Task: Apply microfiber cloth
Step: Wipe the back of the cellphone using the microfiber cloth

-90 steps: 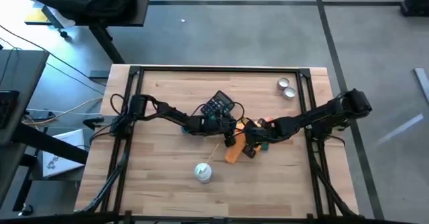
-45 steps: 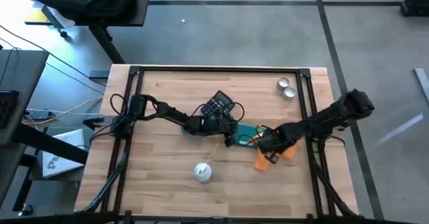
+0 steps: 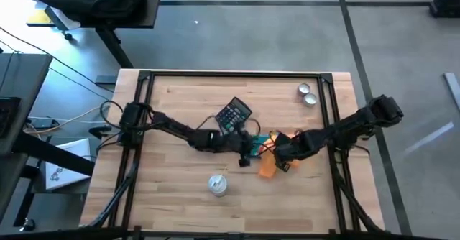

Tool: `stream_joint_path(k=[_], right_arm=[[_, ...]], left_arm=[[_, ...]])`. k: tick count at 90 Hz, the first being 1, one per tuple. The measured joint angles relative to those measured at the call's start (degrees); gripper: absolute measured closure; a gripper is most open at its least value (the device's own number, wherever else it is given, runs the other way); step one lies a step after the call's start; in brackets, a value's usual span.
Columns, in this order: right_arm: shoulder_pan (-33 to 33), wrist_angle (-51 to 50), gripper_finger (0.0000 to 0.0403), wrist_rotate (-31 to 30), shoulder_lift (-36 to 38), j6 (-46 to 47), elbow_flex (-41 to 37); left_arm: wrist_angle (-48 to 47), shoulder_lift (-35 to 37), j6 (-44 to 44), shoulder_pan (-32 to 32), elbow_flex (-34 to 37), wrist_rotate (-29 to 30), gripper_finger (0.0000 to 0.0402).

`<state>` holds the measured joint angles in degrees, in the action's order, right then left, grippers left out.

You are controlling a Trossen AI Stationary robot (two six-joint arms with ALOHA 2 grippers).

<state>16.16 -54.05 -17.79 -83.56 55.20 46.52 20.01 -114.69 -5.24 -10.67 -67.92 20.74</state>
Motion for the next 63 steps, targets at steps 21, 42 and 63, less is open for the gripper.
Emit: stream_joint_path(k=[21, 42, 63], right_arm=[[-6.93, -4.26, 0.0403, -19.96, 3.19, 4.0, -0.06], [-10.01, 24.57, 0.0403, -11.53, 2.39, -18.54, -0.07], [-11.49, 42.36, 0.0403, 2.26, -6.14, -27.84, -0.09]], left_arm=[[8.31, -2.42, -0.43, -2.42, -0.2, -5.37, 0.031], [9.87, -8.31, 2.06, 0.1, -0.22, -3.54, 0.031], [9.93, -12.53, 3.69, 2.0, -0.18, -5.45, 0.031]])
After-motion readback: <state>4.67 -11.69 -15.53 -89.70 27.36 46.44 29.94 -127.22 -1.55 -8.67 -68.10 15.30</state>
